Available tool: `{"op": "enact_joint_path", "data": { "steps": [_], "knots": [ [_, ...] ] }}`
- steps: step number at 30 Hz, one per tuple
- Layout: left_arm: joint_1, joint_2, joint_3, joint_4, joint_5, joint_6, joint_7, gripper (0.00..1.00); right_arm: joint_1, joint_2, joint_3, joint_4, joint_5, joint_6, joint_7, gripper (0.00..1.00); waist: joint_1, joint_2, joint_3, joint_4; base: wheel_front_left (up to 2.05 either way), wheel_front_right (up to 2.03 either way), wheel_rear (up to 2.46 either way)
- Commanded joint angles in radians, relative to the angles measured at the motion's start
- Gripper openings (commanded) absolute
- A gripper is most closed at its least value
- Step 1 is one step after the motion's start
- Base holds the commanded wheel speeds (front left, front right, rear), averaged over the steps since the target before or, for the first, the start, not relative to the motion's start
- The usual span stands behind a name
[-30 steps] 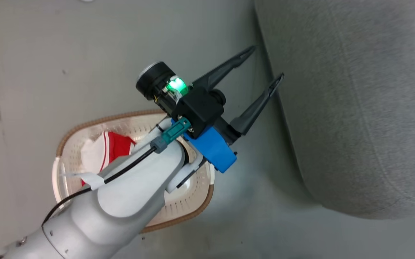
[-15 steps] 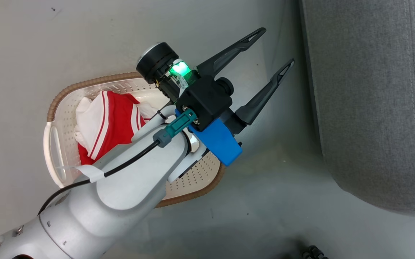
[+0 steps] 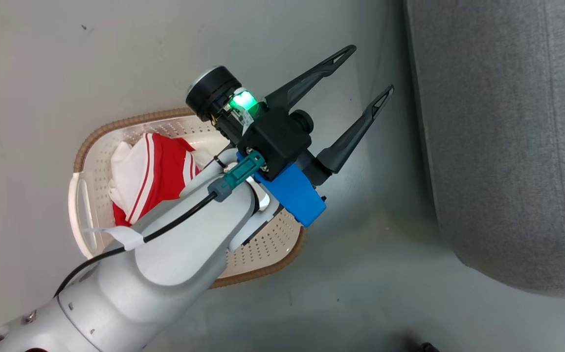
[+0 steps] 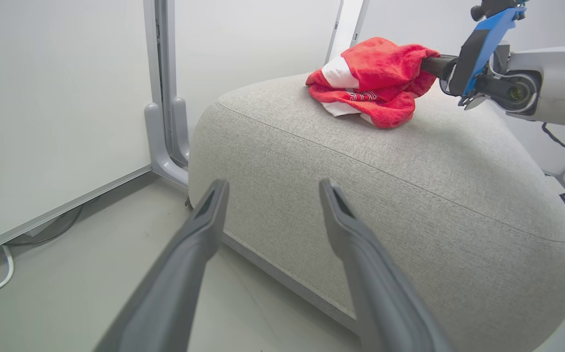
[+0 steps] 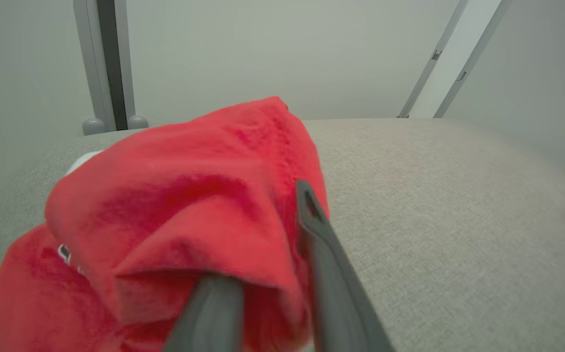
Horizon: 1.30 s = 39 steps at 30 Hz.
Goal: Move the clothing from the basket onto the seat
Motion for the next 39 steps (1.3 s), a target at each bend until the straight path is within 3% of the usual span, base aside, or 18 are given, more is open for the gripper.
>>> {"op": "enact_joint_path", "data": {
  "steps": [1,12,28,39],
  "knots": [
    [0.008,-0.003,0.003,0.004,-0.007,0.002,-0.008,1.00,0.032,0.010,-0.004,-0.006,0.000,0.000,-0.001,1.00,-0.0001,0.0000,-0.024,-0.004,0.00,0.00,0.00],
    [0.142,-0.027,0.071,0.052,-0.048,0.023,-0.046,1.00,0.352,0.091,0.106,-0.181,-0.018,0.000,-0.001,1.00,-0.0001,0.0000,-0.254,-0.001,0.00,0.00,0.00],
    [0.478,-0.027,0.405,-0.044,0.038,0.074,-0.046,1.00,0.636,0.244,0.315,-0.463,0.040,0.000,-0.001,1.00,-0.0001,0.0000,-0.554,0.089,0.00,0.00,0.00],
    [0.688,-0.056,0.614,-0.077,0.118,0.035,-0.046,1.00,0.714,0.299,0.435,-0.535,0.051,0.000,-0.001,1.00,-0.0001,0.0000,-0.701,0.152,0.00,0.00,0.00]
  ]
}}
